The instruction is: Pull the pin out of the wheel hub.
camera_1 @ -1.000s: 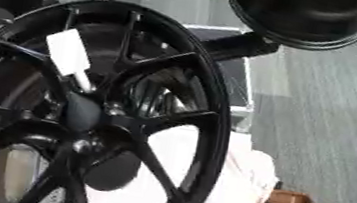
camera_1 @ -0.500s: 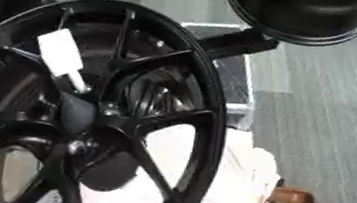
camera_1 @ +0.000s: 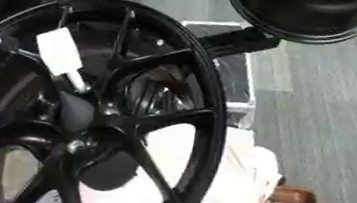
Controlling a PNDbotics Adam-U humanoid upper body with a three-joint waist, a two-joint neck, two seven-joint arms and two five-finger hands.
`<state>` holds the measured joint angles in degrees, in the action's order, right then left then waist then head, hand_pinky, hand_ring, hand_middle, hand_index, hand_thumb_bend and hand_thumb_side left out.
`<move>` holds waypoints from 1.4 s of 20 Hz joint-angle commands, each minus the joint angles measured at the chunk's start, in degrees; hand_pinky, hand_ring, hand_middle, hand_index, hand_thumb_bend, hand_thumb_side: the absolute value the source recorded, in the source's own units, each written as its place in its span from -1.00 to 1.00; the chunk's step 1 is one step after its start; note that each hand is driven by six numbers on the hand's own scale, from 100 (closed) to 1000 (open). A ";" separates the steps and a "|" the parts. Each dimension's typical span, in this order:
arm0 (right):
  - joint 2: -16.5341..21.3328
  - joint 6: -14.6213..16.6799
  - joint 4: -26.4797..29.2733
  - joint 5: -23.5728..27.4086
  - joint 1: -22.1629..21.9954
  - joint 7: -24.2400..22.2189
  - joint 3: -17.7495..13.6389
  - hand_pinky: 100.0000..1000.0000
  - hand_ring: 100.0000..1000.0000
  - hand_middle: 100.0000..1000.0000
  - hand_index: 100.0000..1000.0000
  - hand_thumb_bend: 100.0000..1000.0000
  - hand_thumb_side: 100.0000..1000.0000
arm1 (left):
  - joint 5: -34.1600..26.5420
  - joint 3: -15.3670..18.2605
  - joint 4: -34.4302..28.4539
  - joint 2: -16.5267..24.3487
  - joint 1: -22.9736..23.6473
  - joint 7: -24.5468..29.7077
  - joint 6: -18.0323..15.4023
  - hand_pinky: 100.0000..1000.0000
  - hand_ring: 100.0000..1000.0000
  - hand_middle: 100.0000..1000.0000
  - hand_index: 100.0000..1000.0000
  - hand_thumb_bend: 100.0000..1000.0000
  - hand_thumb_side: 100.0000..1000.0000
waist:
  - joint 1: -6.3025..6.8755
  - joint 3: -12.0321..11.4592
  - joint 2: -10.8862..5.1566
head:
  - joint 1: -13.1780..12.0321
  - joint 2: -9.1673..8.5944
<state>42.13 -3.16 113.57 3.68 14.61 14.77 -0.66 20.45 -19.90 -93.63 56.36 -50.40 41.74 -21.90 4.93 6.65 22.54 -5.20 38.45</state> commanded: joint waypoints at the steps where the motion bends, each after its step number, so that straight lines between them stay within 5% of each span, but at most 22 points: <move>1: 1.11 -0.13 1.02 0.33 0.62 0.01 -0.33 0.76 0.50 0.36 0.51 -1.00 0.04 | -0.94 0.11 -1.04 1.06 -1.05 2.98 -3.61 0.73 0.58 0.53 0.73 -0.04 -0.83 | -0.13 0.09 -1.01 | -0.26 -0.48; 3: 1.05 -0.18 1.02 0.44 0.69 0.07 -0.32 0.76 0.49 0.36 0.50 -1.00 0.03 | -1.61 -0.21 -1.22 1.01 -1.05 3.45 -3.83 0.73 0.58 0.50 0.72 0.09 -0.81 | -0.12 0.16 -0.95 | -0.33 -0.45; 4: 1.04 -0.19 1.02 0.50 0.72 0.11 -0.32 0.76 0.49 0.35 0.50 -1.00 0.04 | -2.15 -0.44 -1.30 1.00 -0.98 3.84 -3.91 0.73 0.58 0.50 0.72 -0.04 -0.85 | -0.10 0.21 -0.92 | -0.35 -0.39; 28: 0.10 -0.71 1.02 2.39 0.75 1.39 -0.54 0.76 0.48 0.34 0.49 -1.00 0.08 | -8.51 -3.12 -2.37 -0.46 -2.31 10.17 -4.40 0.72 0.54 0.42 0.60 -0.17 -0.99 | 0.32 0.81 -1.05 | -1.20 0.31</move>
<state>41.24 -3.90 113.57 5.77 15.04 15.90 -0.66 12.57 -23.41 -95.61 54.82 -51.53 44.51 -19.22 5.50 7.40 22.68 -6.28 38.74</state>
